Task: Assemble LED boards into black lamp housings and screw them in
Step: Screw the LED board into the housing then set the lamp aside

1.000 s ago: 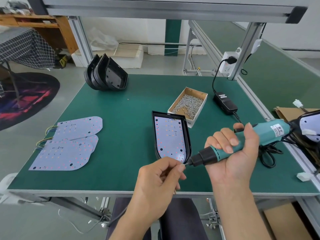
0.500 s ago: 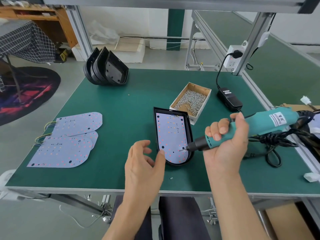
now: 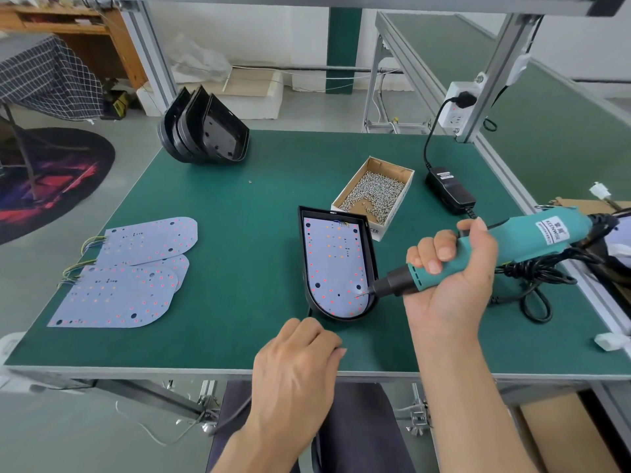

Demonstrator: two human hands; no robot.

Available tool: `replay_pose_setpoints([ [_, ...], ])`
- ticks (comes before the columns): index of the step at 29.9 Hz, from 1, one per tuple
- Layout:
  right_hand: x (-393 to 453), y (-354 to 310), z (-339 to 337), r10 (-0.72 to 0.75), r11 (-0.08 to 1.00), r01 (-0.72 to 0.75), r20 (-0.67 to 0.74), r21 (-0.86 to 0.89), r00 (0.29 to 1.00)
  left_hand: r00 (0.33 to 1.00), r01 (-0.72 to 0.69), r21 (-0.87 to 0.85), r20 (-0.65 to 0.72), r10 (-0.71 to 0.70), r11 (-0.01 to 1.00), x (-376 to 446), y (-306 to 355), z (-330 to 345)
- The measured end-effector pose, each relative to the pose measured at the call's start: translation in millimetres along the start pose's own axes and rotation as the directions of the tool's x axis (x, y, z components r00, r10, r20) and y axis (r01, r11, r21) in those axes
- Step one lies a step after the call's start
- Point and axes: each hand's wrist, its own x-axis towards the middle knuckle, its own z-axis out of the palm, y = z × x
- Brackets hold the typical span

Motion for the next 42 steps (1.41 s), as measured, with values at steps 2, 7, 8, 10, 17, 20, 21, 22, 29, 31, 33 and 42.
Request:
replay_pose_setpoints([
  [2,-1,-1,0,-0.001,1.0,0.001,0.0,-0.003,1.0,1.0,0.014,0.011,0.012,-0.014,1.0,1,1,0],
  [7,-3,-4,1,0.001,1.0,-0.001,0.0,0.001,1.0,1.0,0.012,0.054,-0.015,-0.011,0.998,4,4,-4],
  [8,-3,-4,1,0.004,1.0,-0.004,0.001,0.004,1.0,0.999,0.011,0.026,-0.031,-0.011,1.0,4,5,-6],
  [10,-4,-4,0,0.006,1.0,-0.006,0.008,0.012,1.0,0.996,0.045,-0.083,-0.067,-0.051,0.996,4,5,-12],
  [17,-7,-6,5,0.036,0.996,-0.039,0.03,0.077,0.999,0.855,0.393,-0.755,0.092,-0.51,0.524,35,8,-35],
  [20,-7,-10,8,0.056,0.991,-0.059,0.029,0.122,0.998,0.854,0.373,-0.801,0.099,-0.511,0.468,48,8,-38],
  [21,-7,-12,9,0.058,0.988,-0.061,0.023,0.139,0.998,0.856,0.375,-0.805,0.11,-0.504,0.461,50,8,-38],
  [22,-7,-13,10,0.06,0.986,-0.062,0.017,0.153,0.998,0.854,0.389,-0.803,0.13,-0.503,0.453,50,9,-36],
  [29,-9,-20,10,0.084,0.972,-0.08,-0.005,0.221,0.996,0.754,0.487,-0.873,0.431,-0.496,-0.018,54,23,-37],
  [31,-9,-21,11,0.083,0.967,-0.08,-0.001,0.244,0.997,0.74,0.483,-0.87,0.464,-0.488,-0.094,55,25,-37],
  [33,-9,-23,12,0.084,0.96,-0.082,0.007,0.266,0.996,0.729,0.492,-0.864,0.475,-0.493,-0.105,56,27,-36],
  [42,-11,-22,13,0.083,0.957,-0.085,0.02,0.276,0.996,0.71,0.509,-0.848,0.51,-0.486,-0.148,53,43,-27],
])
